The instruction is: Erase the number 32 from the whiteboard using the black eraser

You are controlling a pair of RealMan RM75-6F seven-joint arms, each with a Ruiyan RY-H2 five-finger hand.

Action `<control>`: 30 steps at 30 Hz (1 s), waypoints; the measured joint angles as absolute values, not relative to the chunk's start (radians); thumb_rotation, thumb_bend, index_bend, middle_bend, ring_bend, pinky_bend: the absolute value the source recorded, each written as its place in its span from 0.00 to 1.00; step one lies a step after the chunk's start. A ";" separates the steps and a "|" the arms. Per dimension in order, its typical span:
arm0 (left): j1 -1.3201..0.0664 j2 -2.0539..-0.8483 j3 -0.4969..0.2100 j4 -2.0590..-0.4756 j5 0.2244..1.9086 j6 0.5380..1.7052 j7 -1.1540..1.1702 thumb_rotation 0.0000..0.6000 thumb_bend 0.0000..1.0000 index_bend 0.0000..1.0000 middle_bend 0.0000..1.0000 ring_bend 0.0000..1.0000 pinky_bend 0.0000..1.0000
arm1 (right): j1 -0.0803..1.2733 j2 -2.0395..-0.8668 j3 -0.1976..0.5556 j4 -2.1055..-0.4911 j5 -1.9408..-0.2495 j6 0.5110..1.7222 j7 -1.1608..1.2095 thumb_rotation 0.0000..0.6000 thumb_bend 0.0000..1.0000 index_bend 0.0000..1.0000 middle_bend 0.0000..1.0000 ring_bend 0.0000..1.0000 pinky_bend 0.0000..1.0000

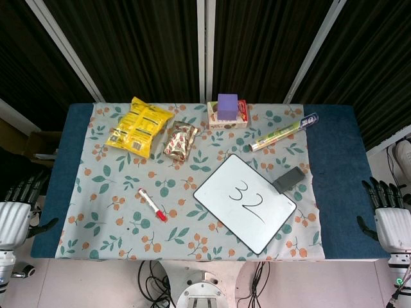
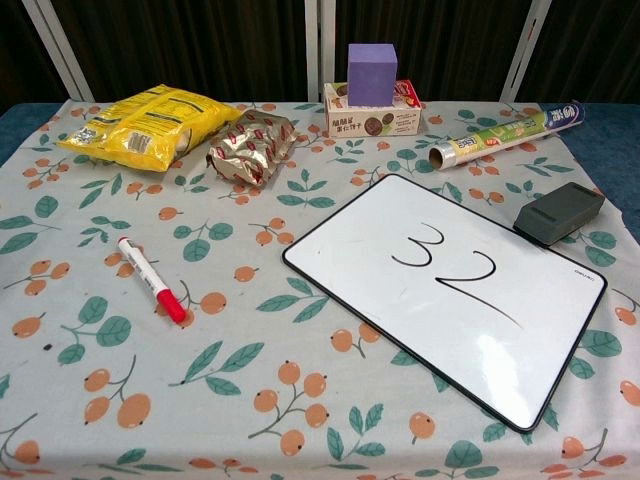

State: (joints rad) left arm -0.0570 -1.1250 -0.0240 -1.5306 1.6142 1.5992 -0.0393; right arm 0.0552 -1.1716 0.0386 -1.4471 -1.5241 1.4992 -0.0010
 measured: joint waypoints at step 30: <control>-0.084 -1.116 -0.022 -1.557 1.626 1.568 -0.010 1.00 0.00 0.02 0.05 0.07 0.15 | 0.319 -1.103 0.074 -1.543 -1.508 1.076 -0.167 1.00 0.23 0.00 0.00 0.00 0.00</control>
